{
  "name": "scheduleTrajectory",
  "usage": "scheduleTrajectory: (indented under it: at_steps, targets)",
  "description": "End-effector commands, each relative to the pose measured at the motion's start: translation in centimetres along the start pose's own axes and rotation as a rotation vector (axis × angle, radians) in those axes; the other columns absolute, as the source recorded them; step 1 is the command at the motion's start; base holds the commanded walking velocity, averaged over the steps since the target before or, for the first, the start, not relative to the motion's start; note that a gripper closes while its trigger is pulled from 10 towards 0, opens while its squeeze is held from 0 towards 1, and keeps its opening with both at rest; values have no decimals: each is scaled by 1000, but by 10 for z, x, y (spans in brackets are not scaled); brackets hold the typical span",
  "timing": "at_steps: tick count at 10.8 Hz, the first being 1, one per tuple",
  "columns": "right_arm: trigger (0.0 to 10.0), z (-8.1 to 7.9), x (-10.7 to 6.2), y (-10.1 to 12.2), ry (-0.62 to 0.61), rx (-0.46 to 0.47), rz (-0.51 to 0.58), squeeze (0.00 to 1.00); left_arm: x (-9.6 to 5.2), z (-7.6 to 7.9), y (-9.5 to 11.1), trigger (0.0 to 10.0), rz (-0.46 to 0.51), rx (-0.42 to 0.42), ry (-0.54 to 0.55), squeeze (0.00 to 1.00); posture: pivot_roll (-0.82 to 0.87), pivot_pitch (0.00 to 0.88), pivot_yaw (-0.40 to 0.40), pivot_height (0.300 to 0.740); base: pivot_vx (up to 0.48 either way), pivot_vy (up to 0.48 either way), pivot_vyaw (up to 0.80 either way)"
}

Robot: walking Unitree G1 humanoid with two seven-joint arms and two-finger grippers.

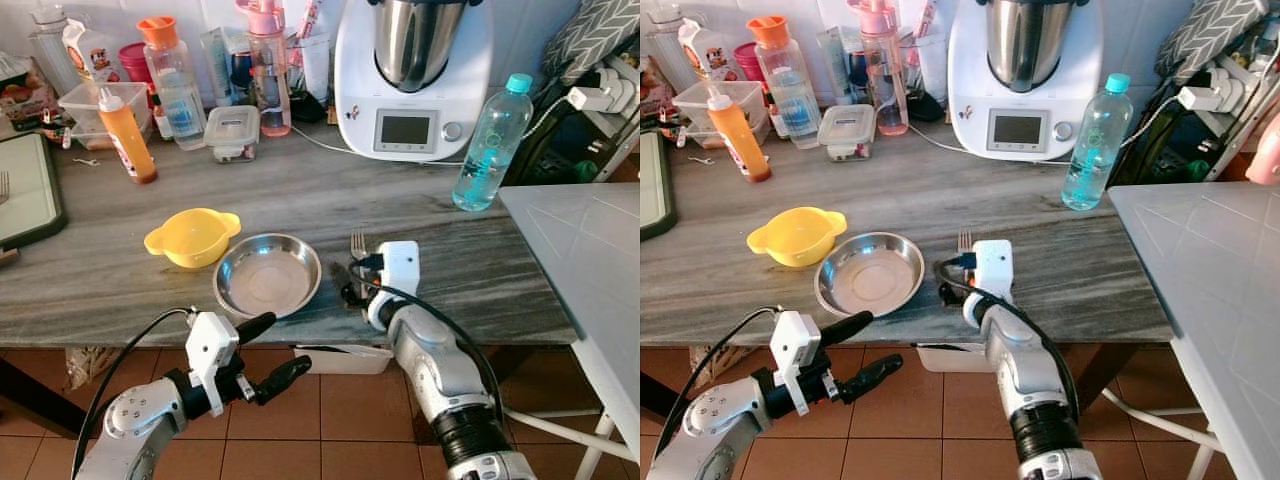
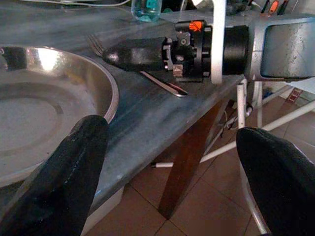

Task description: Setting the table

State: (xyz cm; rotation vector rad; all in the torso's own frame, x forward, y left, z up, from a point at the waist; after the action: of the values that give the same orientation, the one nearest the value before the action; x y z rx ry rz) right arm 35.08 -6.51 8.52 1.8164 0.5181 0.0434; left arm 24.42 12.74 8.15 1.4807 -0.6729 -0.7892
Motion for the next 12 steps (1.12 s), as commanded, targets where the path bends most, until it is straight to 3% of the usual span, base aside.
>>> scheduleTrajectory:
  at_steps: [1, 4, 8, 10, 12]
  targets:
    - [10000, -5, 1, -5, 22, 7, -28, 0, -3, -1, 0, 10000, -18, 13, -1, 0, 58, 55, 24, 740, 0, 0, 0]
    - [10000, -5, 0, -5, 27, -1, -34, 0, -4, -1, -1, 10000, -20, 13, -1, 0, 58, 55, 25, 740, 0, 0, 0]
    - [10000, -3, -15, 25, 49, -83, 103, 0, -3, -2, 0, 10000, -21, 11, -2, 0, 53, 52, 28, 740, 0, 0, 0]
    - [10000, 0, -29, 46, 56, -117, 201, 0, -2, -3, 0, 10000, -22, 14, -5, 0, 47, 50, 31, 740, 0, 0, 0]
    - [10000, 5, -51, 83, 3, -235, 368, 0, -2, -5, -1, 10000, -24, 21, -2, 0, 42, 48, 33, 740, 0, 0, 0]
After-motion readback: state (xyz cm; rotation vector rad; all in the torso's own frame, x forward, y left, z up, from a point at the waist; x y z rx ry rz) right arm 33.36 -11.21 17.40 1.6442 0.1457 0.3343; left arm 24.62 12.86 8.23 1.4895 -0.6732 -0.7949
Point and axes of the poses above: a point about 5 cm out from each wrist's last joint towards the gripper, its own x axis pointing out of the wrist towards the gripper, its own y axis along the axis of the wrist's last joint, z = x × y, the point moved 3 cm from there along x, pointing out of the wrist towards the gripper, and after that the axes turned 6 degrees about x, right-handed, at the moved point
